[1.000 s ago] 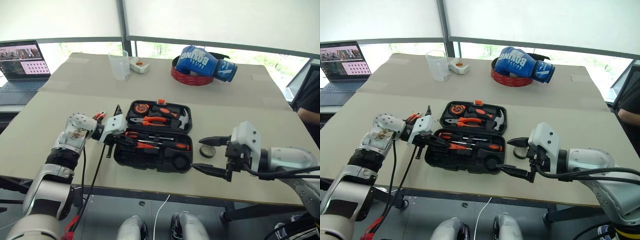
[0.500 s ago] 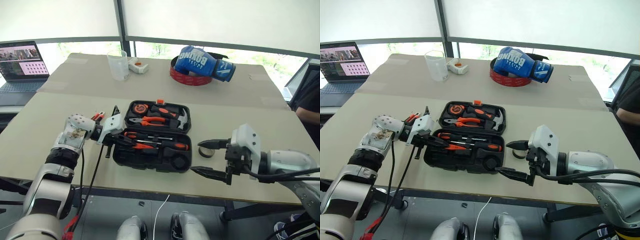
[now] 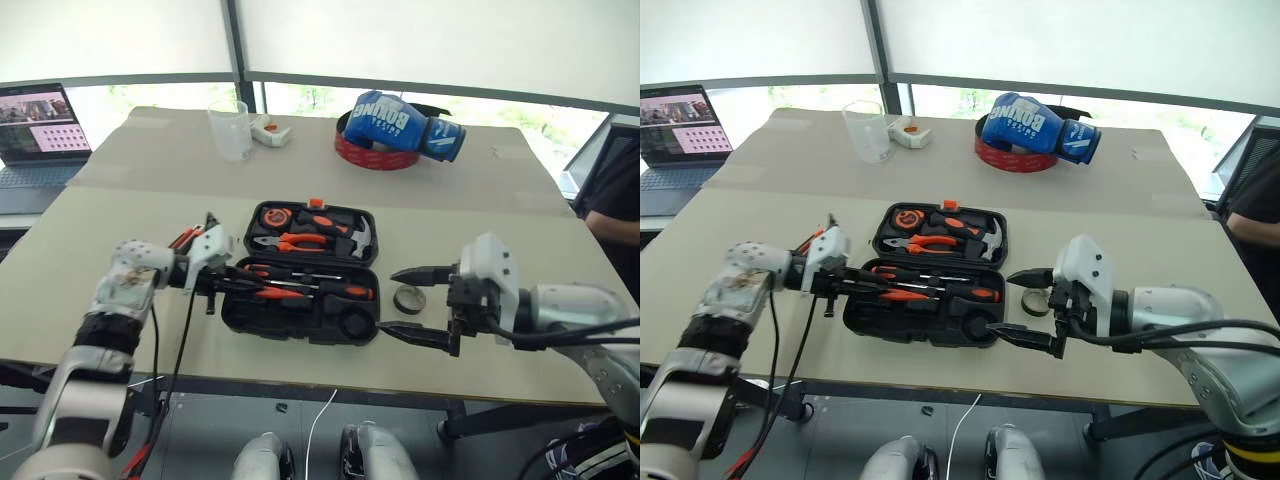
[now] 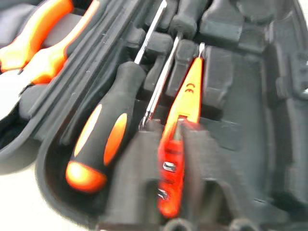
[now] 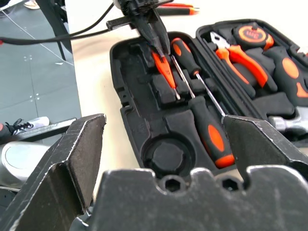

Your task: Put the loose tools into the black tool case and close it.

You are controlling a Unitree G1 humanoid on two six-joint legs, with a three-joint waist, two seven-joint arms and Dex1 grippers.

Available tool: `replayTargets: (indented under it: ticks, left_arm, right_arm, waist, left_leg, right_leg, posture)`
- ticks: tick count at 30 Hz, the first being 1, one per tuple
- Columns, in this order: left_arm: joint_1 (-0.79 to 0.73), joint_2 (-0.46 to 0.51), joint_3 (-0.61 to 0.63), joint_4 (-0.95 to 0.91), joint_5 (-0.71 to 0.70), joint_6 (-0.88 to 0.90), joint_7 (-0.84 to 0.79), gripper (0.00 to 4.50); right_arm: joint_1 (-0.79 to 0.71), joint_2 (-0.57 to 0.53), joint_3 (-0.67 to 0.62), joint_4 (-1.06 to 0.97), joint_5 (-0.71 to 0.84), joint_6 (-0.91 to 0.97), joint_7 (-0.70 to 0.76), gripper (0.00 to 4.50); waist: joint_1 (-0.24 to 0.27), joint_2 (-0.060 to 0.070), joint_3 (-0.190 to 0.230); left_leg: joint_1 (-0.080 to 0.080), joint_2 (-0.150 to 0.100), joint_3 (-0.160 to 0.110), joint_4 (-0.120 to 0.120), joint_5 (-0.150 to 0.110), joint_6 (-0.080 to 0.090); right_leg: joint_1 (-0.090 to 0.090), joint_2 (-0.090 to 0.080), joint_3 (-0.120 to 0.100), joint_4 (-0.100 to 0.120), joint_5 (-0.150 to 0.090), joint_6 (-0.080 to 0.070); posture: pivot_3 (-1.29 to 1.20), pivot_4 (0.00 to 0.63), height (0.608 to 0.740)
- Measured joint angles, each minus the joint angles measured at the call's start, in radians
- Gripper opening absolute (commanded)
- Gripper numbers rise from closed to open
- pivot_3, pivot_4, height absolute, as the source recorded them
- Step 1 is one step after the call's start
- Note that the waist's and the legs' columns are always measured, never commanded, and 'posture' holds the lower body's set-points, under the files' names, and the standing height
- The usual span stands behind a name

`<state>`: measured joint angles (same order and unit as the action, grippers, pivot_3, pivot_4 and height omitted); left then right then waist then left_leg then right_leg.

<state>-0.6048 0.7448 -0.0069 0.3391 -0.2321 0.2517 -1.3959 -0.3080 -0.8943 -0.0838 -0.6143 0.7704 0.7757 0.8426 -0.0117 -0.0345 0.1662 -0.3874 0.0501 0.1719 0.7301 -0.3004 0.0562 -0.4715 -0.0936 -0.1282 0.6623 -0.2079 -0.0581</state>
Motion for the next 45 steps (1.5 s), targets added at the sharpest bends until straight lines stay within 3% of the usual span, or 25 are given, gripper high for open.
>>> replayTargets:
  ticks: [3, 6, 10, 14, 17, 23, 28, 33, 37, 39, 41, 45]
  left_arm:
    - [0.142, 0.081, 0.175, -0.216, -0.098, 0.172, 0.092, 3.19]
    - [0.393, 0.133, 0.400, -0.351, -0.127, 0.283, 0.186, 4.27]
    - [0.666, 0.132, 0.587, -0.358, -0.101, 0.295, 0.290, 4.39]
    - [0.725, 0.132, 0.623, -0.323, -0.084, 0.273, 0.339, 4.39]
    - [0.666, 0.145, 0.589, -0.275, -0.083, 0.269, 0.361, 4.39]
    - [0.312, 0.218, 0.354, -0.008, 0.004, 0.190, 0.369, 4.39]
    - [-0.043, 0.163, 0.147, 0.338, 0.116, 0.123, 0.365, 4.39]
    - [-0.210, 0.111, 0.022, 0.587, 0.209, 0.049, 0.356, 4.39]
    - [-0.261, 0.104, 0.002, 0.708, 0.239, -0.011, 0.356, 3.27]
    - [-0.271, 0.104, 0.003, 0.741, 0.239, -0.033, 0.344, 2.35]
    - [-0.279, 0.104, 0.005, 0.756, 0.239, -0.035, 0.336, 1.76]
    - [-0.277, 0.125, 0.016, 0.751, 0.225, -0.029, 0.252, 1.74]
  right_arm:
    - [-0.054, 0.006, 0.020, 0.041, 0.000, -0.003, 0.036, 4.50]
    - [-0.132, 0.036, 0.069, 0.095, -0.010, -0.027, 0.085, 4.50]
    - [-0.192, 0.065, 0.131, 0.138, -0.046, -0.060, 0.148, 4.50]
    - [-0.231, 0.092, 0.171, 0.174, -0.073, -0.079, 0.183, 4.50]
    - [-0.241, 0.105, 0.190, 0.186, -0.087, -0.088, 0.199, 4.50]
    - [-0.239, 0.113, 0.189, 0.170, -0.090, -0.087, 0.196, 4.50]
    - [-0.204, 0.110, 0.185, 0.099, -0.097, -0.087, 0.159, 4.50]
    - [-0.166, 0.106, 0.162, 0.046, -0.098, -0.082, 0.102, 4.50]
    - [-0.155, 0.106, 0.139, 0.031, -0.101, -0.082, 0.052, 4.50]
    - [-0.152, 0.106, 0.134, 0.025, -0.101, -0.081, 0.033, 4.50]
    - [-0.143, 0.100, 0.130, 0.020, -0.101, -0.081, 0.028, 4.50]
    - [-0.079, 0.057, 0.110, 0.011, -0.098, -0.081, 0.047, 4.50]
  waist:
    - [-0.008, 0.000, 0.000]
    - [-0.021, 0.001, 0.000]
    - [-0.005, 0.002, 0.000]
    - [0.026, 0.002, 0.000]
    - [0.037, 0.001, 0.000]
    - [0.030, 0.001, 0.000]
    - [0.018, 0.000, 0.000]
    - [0.003, 0.000, 0.000]
    - [-0.002, -0.001, 0.000]
    - [-0.003, -0.001, 0.000]
    - [-0.003, -0.001, 0.000]
    - [-0.002, -0.001, 0.000]
  left_leg:
    - [0.002, 0.000, 0.000, -0.001, 0.000, 0.000]
    - [0.005, 0.000, -0.001, -0.004, 0.000, 0.000]
    - [0.004, 0.000, -0.001, -0.004, 0.000, -0.001]
    - [0.002, -0.001, -0.001, -0.004, -0.006, -0.008]
    - [0.000, -0.001, -0.002, -0.004, -0.007, -0.008]
    - [-0.001, -0.002, -0.001, -0.003, -0.002, 0.000]
    - [-0.001, -0.003, 0.001, -0.002, -0.001, -0.001]
    - [-0.001, -0.003, 0.002, -0.002, -0.001, -0.001]
    - [0.000, -0.002, 0.002, -0.002, -0.001, -0.001]
    - [0.001, -0.002, 0.002, -0.002, -0.001, -0.002]
    - [0.001, -0.002, 0.002, -0.002, -0.001, -0.002]
    - [-0.001, -0.002, 0.002, -0.001, -0.001, -0.001]
  right_leg:
    - [0.001, -0.001, 0.002, 0.000, 0.000, 0.000]
    - [0.001, -0.001, 0.005, 0.000, 0.000, 0.000]
    - [0.000, -0.002, 0.003, -0.001, 0.000, 0.000]
    - [-0.001, -0.006, 0.001, -0.002, 0.000, 0.000]
    - [-0.001, -0.007, -0.001, -0.003, 0.000, -0.001]
    - [-0.001, -0.004, -0.003, -0.001, 0.002, -0.004]
    - [-0.002, 0.002, -0.004, 0.000, 0.002, -0.003]
    - [-0.002, 0.001, -0.003, 0.001, 0.000, -0.001]
    - [-0.001, 0.000, -0.001, 0.001, 0.000, 0.000]
    - [-0.001, 0.000, 0.000, 0.002, 0.000, 0.000]
    - [-0.002, 0.000, 0.000, 0.002, 0.000, 0.000]
    - [-0.002, 0.000, 0.000, 0.001, 0.000, 0.000]
  posture:
    - [0.00, 0.150, 0.714]
    - [0.00, 0.150, 0.714]
    - [0.00, 0.150, 0.714]
    - [0.00, 0.150, 0.714]
    - [0.00, 0.150, 0.714]
    - [0.00, 0.150, 0.714]
    - [0.00, 0.150, 0.714]
    - [0.00, 0.150, 0.714]
    - [0.00, 0.150, 0.714]
    - [0.00, 0.150, 0.714]
    - [0.00, 0.150, 0.714]
    - [0.00, 0.150, 0.714]
